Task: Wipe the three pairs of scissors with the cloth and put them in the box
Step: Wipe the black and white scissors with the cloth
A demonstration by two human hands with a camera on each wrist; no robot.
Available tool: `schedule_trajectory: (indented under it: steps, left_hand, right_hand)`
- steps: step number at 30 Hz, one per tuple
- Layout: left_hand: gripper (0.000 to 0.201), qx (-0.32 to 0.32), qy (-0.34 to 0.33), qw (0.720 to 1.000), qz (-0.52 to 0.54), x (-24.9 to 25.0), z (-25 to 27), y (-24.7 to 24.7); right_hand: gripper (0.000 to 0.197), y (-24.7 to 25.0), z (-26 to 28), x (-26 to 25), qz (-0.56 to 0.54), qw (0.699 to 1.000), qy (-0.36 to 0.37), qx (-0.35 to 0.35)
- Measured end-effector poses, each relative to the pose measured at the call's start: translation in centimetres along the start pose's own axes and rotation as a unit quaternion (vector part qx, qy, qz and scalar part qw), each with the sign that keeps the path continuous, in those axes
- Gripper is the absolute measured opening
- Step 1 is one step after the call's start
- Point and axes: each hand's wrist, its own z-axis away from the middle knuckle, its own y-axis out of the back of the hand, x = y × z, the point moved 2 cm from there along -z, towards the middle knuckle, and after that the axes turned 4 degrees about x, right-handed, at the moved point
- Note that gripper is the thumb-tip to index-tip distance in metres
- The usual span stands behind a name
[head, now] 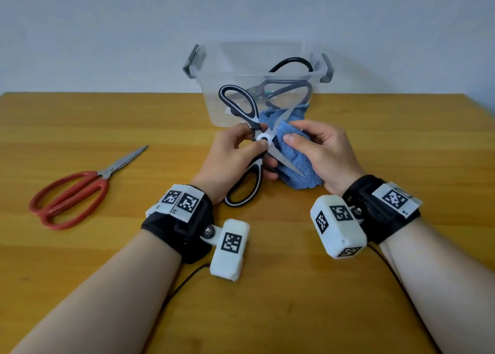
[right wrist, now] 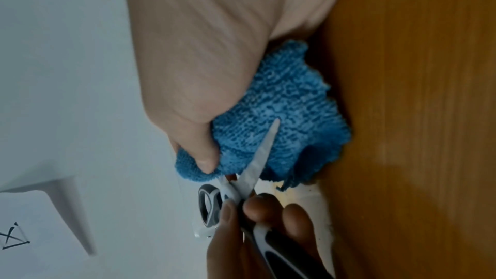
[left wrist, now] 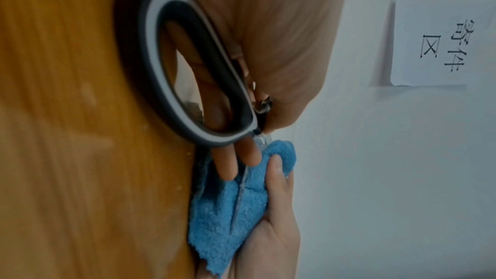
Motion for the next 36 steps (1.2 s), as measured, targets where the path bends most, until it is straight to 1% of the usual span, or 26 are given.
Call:
schedule_trajectory:
  steps: [2,5,6,9,12,18,21,24,26,29,31,33,36]
  left_hand:
    - [0.028,-0.01,-0.012,1.0,-0.012,-0.1,-0.1,0.1]
    - [0.03,-0.016,-0.034,0.999,-0.024,-0.3,-0.3,0.2]
    - [0.03,-0.018,-0.041,0.999,-0.026,-0.4,-0.4,0.2]
    - [0.026,-0.035,-0.06,0.997,-0.037,-0.4,-0.4,0.2]
    - [0.02,-0.047,-0.06,0.996,-0.055,-0.5,-0.4,0.4]
    - [0.022,-0.042,-0.045,0.997,-0.045,-0.6,-0.4,0.4]
    - [0.025,-0.03,-0.035,0.998,-0.038,-0.6,-0.4,0.4]
    - [0.024,-0.016,-0.038,0.999,-0.033,-0.7,-0.5,0.4]
    - [0.025,-0.005,-0.044,0.998,-0.033,-0.7,-0.5,0.5]
    - [0.026,-0.007,-0.046,0.998,-0.033,-0.6,-0.5,0.5]
    - [0.021,-0.019,-0.051,0.998,-0.041,-0.6,-0.5,0.5]
    - [0.015,-0.026,-0.051,0.997,-0.047,-0.7,-0.5,0.5]
    - [0.018,-0.026,-0.047,0.998,-0.04,-0.7,-0.4,0.4]
  right_hand:
    - [0.02,0.0,-0.1,0.2,0.001,1.0,0.01,0.001]
    - [0.033,-0.1,-0.4,0.6,0.015,1.0,0.025,-0.005]
    - [0.034,-0.2,-0.4,0.7,0.024,0.999,0.028,-0.01]
    - [0.033,-0.3,-0.3,0.6,0.061,0.997,0.041,-0.015]
    - [0.031,-0.5,-0.2,0.4,0.078,0.995,0.055,-0.009]
    - [0.026,-0.8,-0.2,0.0,0.117,0.989,0.082,0.036]
    - [0.028,-0.4,-0.4,-0.1,0.112,0.986,0.079,0.089]
    - [0.025,-0.1,-0.5,0.0,0.078,0.984,0.081,0.136]
    - [0.026,-0.2,-0.4,-0.1,0.054,0.987,0.087,0.127]
    - [0.027,-0.8,0.0,-0.3,0.076,0.991,0.093,0.053]
    - [0.025,-1.0,0.0,-0.2,0.103,0.991,0.087,0.019]
    - [0.024,-1.0,0.0,-0.3,0.116,0.989,0.085,0.022]
    - [0.021,-0.8,0.0,-0.3,0.112,0.988,0.083,0.065]
